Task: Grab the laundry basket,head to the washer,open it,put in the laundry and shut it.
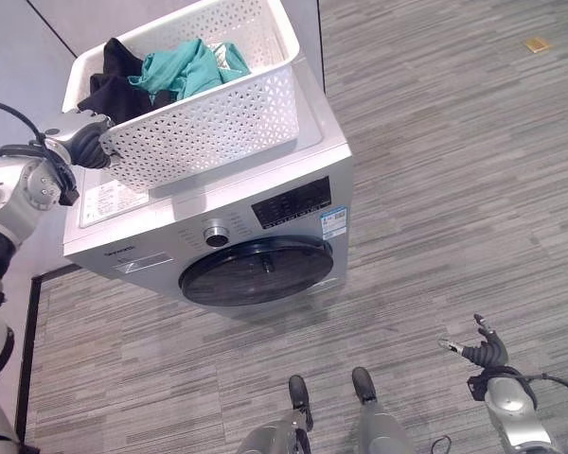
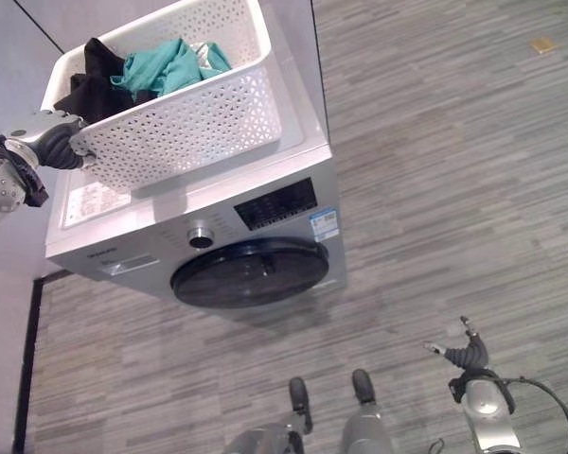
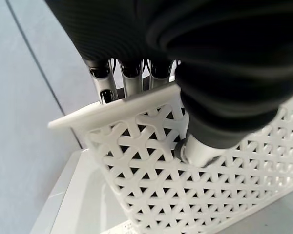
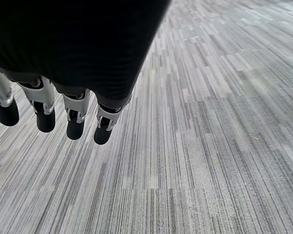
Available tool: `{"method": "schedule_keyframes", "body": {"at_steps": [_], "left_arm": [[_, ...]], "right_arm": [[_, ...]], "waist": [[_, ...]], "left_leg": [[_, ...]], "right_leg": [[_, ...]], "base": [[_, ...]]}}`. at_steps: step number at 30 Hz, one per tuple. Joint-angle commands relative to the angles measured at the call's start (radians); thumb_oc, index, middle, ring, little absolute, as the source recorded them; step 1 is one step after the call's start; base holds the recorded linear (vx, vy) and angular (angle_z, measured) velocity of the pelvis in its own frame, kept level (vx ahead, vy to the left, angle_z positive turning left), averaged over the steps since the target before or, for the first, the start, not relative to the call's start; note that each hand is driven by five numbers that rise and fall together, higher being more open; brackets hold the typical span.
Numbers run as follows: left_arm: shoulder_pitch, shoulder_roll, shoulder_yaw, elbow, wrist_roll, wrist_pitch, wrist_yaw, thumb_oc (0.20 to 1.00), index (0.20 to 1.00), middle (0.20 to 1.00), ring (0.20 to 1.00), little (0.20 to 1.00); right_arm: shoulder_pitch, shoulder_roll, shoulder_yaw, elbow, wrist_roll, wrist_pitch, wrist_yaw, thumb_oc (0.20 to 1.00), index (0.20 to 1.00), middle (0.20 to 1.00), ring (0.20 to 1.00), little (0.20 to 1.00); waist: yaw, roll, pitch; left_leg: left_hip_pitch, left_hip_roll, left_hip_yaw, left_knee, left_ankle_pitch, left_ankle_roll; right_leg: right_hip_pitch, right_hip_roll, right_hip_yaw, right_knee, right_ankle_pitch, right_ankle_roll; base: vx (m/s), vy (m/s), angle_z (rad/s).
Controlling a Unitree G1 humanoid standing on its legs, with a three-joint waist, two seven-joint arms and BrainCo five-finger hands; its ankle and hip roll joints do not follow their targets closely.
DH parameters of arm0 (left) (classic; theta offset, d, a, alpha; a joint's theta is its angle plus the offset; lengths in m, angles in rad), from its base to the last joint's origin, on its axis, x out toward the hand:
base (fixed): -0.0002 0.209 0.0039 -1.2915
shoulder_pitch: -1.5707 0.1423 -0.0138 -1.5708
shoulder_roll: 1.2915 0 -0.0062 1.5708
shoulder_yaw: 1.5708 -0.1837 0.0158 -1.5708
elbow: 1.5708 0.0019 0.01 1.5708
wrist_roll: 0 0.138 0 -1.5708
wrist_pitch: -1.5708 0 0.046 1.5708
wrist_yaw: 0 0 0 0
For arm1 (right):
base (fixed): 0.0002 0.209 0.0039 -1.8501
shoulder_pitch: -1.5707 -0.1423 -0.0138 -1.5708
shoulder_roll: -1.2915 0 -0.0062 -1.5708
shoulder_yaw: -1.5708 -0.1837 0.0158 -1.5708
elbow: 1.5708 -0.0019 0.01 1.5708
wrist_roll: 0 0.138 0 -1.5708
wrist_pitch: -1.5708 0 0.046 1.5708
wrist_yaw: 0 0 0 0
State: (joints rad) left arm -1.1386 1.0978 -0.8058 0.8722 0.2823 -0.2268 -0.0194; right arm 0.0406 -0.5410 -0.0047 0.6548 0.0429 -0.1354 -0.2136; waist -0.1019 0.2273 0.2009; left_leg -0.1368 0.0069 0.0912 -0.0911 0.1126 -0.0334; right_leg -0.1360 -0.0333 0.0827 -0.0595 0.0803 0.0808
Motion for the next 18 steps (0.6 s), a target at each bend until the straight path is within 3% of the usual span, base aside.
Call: {"method": "schedule_keyframes", "body": {"at_steps": [1, 3, 4, 5, 6, 18], "left_arm": [[0.024, 0.023, 0.034, 0.113, -0.005, 0.083, -0.050, 0.200, 0.200, 0.200, 0.200, 0.200], [0.019, 0.031, 0.030, 0.099, 0.003, 0.081, -0.046, 0.200, 0.200, 0.200, 0.200, 0.200], [0.011, 0.033, 0.028, 0.085, 0.006, 0.082, -0.033, 0.244, 0.244, 0.244, 0.244, 0.244], [0.006, 0.030, 0.031, 0.077, 0.008, 0.082, -0.020, 0.583, 0.583, 0.583, 0.583, 0.583], [0.003, 0.026, 0.033, 0.065, 0.012, 0.081, -0.007, 1.000, 1.000, 1.000, 1.000, 1.000], [0.035, 0.061, 0.157, -0.084, 0.009, 0.097, 0.136, 1.000, 1.000, 1.000, 1.000, 1.000]], "right_arm": [[0.013, -0.001, 0.016, -0.054, -0.004, -0.011, 0.013, 1.000, 1.000, 1.000, 1.000, 1.000], [0.009, -0.004, 0.024, -0.053, -0.010, -0.011, 0.017, 1.000, 1.000, 1.000, 1.000, 1.000], [0.004, -0.003, 0.035, -0.051, -0.015, -0.010, 0.022, 1.000, 1.000, 1.000, 1.000, 1.000], [0.000, -0.001, 0.041, -0.050, -0.017, -0.011, 0.022, 1.000, 1.000, 1.000, 1.000, 1.000], [-0.002, 0.000, 0.045, -0.048, -0.017, -0.012, 0.022, 1.000, 1.000, 1.000, 1.000, 1.000], [0.030, 0.011, 0.054, -0.005, -0.032, -0.014, 0.036, 1.000, 1.000, 1.000, 1.000, 1.000]], "waist": [[0.022, -0.077, -0.034], [0.026, -0.078, -0.035], [0.028, -0.080, -0.034], [0.030, -0.081, -0.034], [0.032, -0.083, -0.034], [0.050, -0.112, -0.069]], "left_leg": [[-0.001, 0.000, -0.069, 0.004, -0.058, -0.029], [-0.001, 0.000, -0.071, 0.004, -0.056, -0.030], [-0.001, 0.000, -0.073, 0.004, -0.054, -0.031], [-0.002, 0.001, -0.075, 0.004, -0.052, -0.031], [-0.002, 0.001, -0.076, 0.004, -0.052, -0.031], [0.023, 0.004, -0.099, 0.004, -0.058, -0.030]], "right_leg": [[0.025, -0.108, -0.048, -0.028, -0.040, 0.094], [0.028, -0.107, -0.052, -0.028, -0.041, 0.093], [0.031, -0.106, -0.054, -0.028, -0.042, 0.091], [0.032, -0.106, -0.056, -0.028, -0.043, 0.090], [0.033, -0.105, -0.058, -0.028, -0.043, 0.089], [0.080, -0.100, -0.092, -0.027, -0.060, 0.077]], "base": [[-0.01, -0.021, 0.06], [-0.04, -0.032, 0.07], [-0.06, -0.039, 0.08], [-0.05, -0.030, 0.07], [-0.03, -0.017, 0.09], [-0.01, -0.021, 0.10]]}}
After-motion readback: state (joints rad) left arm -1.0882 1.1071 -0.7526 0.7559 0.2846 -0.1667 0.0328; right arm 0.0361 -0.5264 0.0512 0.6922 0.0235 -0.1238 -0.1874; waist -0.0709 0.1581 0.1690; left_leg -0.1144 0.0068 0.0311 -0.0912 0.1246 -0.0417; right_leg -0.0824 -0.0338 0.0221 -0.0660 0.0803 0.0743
